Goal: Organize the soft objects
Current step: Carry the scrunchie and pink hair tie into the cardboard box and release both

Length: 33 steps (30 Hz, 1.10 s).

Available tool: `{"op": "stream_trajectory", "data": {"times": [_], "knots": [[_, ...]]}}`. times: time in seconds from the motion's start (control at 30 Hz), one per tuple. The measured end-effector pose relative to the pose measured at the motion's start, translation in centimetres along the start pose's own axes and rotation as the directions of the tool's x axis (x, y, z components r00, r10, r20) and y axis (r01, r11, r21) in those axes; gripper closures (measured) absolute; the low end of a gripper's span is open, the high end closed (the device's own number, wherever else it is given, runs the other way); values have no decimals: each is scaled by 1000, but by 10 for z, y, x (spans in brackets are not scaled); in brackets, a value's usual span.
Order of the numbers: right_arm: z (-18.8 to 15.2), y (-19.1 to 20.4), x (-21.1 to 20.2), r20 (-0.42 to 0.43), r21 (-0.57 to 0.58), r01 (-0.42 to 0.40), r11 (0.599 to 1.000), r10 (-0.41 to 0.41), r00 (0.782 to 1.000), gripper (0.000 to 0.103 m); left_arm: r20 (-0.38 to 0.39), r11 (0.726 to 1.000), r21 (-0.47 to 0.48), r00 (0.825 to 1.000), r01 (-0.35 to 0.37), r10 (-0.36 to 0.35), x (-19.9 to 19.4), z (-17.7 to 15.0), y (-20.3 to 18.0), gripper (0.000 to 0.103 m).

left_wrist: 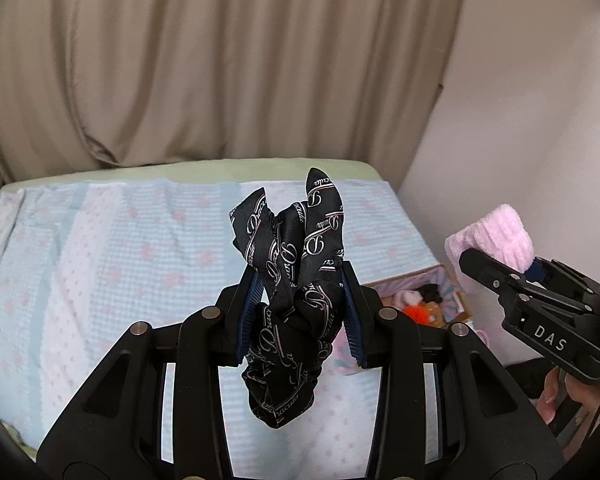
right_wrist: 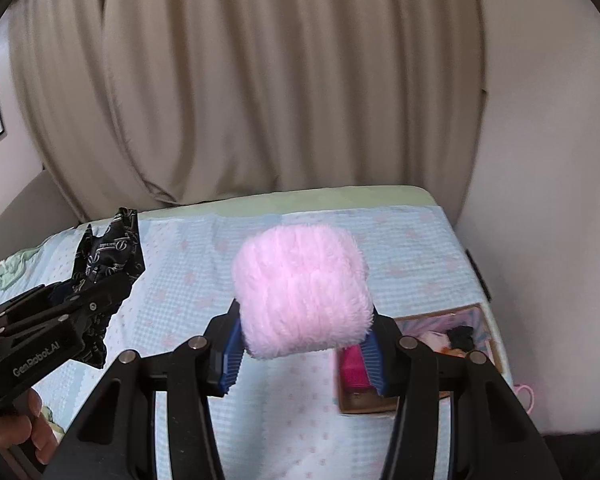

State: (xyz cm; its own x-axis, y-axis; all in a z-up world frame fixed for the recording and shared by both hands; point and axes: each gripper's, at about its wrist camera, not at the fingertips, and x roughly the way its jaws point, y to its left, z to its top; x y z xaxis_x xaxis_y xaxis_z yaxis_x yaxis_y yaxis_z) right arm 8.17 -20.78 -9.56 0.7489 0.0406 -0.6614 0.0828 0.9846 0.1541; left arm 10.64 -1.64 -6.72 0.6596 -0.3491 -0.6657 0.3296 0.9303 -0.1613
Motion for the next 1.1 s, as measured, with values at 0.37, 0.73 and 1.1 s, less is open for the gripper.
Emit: {"op": "stream_trajectory", "data": {"times": [0.37,0.73,1.1], "knots": [[2,-124,19,-57,55,91,994,-87,995,57,-65,996,-3,994,84,-84,76,-1,-113,69],[-12,-218,102,-224,89,102,991,-80,971,57,-200,995,-26,975,93,-96,184,-17,-193,69],[-62,-285,203,-406,245,104,964,5,914,57,-449,997,-24,890,75,-77,319,-77,-216,69]]}}
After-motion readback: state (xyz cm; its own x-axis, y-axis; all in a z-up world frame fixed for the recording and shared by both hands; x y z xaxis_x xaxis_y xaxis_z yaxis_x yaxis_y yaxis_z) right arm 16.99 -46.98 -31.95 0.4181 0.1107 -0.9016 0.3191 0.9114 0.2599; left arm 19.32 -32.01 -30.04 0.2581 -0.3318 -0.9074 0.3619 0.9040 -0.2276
